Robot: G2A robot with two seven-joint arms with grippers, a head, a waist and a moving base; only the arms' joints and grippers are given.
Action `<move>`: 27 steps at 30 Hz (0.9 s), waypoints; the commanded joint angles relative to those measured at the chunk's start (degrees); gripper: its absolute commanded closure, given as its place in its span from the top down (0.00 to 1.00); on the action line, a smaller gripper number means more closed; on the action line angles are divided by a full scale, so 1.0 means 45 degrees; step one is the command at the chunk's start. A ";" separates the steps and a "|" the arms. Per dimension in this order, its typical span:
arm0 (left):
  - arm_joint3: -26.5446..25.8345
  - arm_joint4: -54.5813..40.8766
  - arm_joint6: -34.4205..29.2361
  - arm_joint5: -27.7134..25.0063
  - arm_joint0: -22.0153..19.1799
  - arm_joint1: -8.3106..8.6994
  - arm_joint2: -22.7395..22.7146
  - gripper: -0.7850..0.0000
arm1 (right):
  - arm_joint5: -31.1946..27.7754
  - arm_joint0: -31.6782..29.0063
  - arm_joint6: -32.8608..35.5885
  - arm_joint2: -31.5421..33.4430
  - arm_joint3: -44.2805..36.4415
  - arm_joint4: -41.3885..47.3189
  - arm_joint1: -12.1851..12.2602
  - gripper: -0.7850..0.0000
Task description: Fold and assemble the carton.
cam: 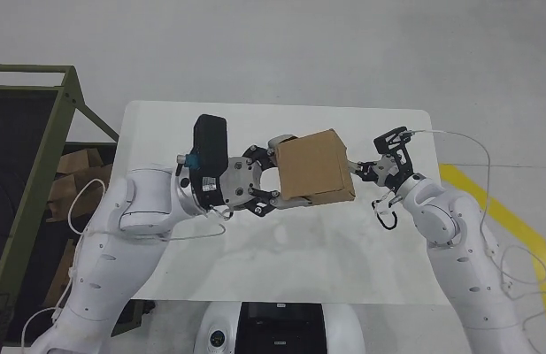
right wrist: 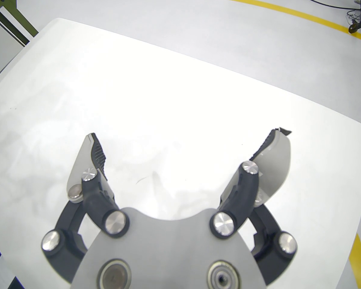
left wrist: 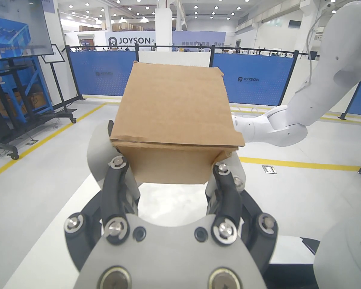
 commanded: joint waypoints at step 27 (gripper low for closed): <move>0.0475 -0.6114 -0.1073 -0.0068 -0.0887 0.0142 0.0784 0.00 | 0.0000 0.0000 0.0000 0.0000 0.0000 0.0000 0.0000 1.00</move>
